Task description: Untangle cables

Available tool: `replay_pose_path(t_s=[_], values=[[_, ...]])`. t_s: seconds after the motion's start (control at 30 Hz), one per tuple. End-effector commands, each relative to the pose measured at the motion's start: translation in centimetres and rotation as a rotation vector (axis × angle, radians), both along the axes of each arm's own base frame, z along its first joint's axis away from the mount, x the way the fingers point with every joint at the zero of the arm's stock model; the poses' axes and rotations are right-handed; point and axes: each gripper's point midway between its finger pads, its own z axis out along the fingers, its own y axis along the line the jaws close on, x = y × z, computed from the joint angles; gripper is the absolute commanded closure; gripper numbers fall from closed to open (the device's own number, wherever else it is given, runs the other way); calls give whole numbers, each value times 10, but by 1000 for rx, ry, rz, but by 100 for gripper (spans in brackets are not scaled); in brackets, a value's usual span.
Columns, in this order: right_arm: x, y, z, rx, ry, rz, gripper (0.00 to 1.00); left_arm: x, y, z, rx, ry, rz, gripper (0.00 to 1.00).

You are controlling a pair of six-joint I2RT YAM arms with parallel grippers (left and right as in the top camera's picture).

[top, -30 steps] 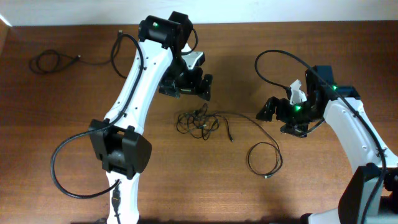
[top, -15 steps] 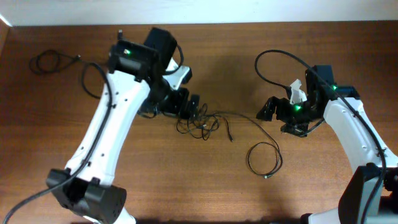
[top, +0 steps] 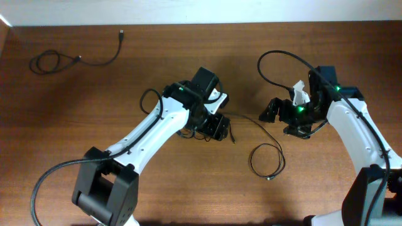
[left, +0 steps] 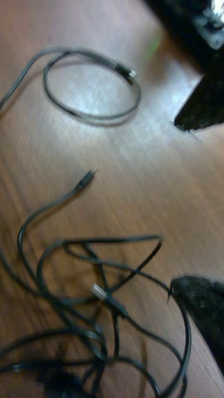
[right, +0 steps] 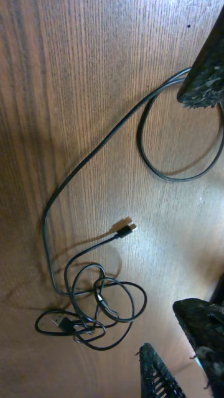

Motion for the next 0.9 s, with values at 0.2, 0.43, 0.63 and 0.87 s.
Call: replay_pose_path(t_s=[0.2, 0.43, 0.63, 0.87], values=[[-2, 0, -1, -9, 9, 4, 2, 2, 9, -41, 120, 40, 34, 47], [-1, 0, -1, -9, 9, 4, 2, 0, 5, -56, 121, 77, 27, 56], [-2, 0, -1, -9, 9, 4, 2, 14, 3, -57, 128, 8, 34, 57], [-1, 0, -1, -9, 9, 4, 2, 16, 2, -57, 125, 1, 35, 74]])
